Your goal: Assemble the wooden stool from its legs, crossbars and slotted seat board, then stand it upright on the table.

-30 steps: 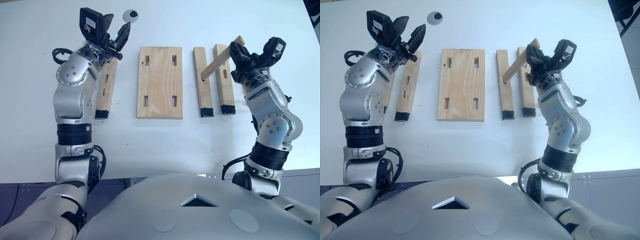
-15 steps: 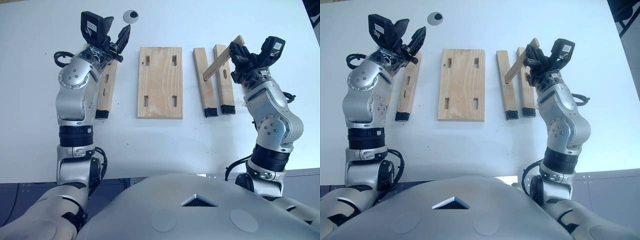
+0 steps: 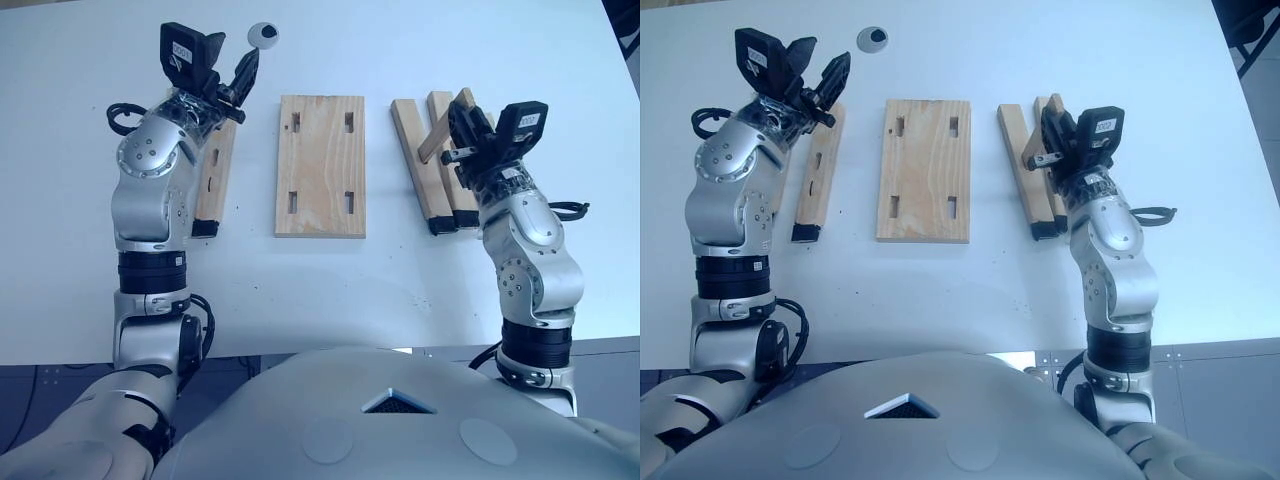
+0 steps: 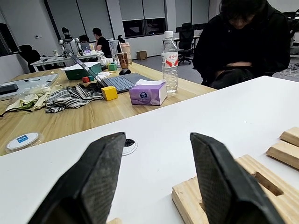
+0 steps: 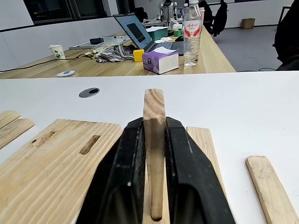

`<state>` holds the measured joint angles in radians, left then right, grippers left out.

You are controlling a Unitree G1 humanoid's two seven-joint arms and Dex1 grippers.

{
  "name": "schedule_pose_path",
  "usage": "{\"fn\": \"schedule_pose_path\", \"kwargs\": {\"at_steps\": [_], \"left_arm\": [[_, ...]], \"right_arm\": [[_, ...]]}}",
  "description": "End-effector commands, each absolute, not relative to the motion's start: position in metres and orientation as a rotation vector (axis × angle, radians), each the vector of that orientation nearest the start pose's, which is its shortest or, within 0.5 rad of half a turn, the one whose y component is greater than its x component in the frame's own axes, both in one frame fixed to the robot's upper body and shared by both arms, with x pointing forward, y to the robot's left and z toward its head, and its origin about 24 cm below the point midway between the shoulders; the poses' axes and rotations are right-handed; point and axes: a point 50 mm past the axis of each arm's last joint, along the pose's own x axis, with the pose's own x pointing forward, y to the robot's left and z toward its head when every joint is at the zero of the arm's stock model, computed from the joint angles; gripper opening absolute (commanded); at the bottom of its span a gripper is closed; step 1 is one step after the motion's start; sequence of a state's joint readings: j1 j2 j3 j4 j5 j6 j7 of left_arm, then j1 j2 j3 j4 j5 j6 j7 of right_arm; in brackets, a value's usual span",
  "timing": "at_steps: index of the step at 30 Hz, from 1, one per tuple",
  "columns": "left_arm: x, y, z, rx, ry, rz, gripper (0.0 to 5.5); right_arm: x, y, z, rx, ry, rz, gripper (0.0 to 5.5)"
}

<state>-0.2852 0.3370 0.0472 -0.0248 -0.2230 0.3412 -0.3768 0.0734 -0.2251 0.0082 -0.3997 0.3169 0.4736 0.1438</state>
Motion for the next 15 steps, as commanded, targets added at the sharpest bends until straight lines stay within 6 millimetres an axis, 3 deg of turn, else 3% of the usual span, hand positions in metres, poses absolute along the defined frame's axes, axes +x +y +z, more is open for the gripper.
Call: {"fn": "schedule_pose_path", "kwargs": {"at_steps": [1, 8, 15], "left_arm": [[0.301, 0.188, 0.107, 0.107, 0.030, -0.353, 2.52], [0.303, 0.190, 0.106, 0.096, 0.019, -0.324, 2.52], [0.305, 0.193, 0.108, 0.091, 0.006, -0.304, 2.52]], "right_arm": [[0.209, -0.176, 0.031, 0.057, 0.462, 0.260, 0.40], [0.213, -0.176, 0.030, 0.008, 0.499, 0.337, 0.40], [0.222, -0.179, 0.042, -0.050, 0.479, 0.361, 1.59]]}}
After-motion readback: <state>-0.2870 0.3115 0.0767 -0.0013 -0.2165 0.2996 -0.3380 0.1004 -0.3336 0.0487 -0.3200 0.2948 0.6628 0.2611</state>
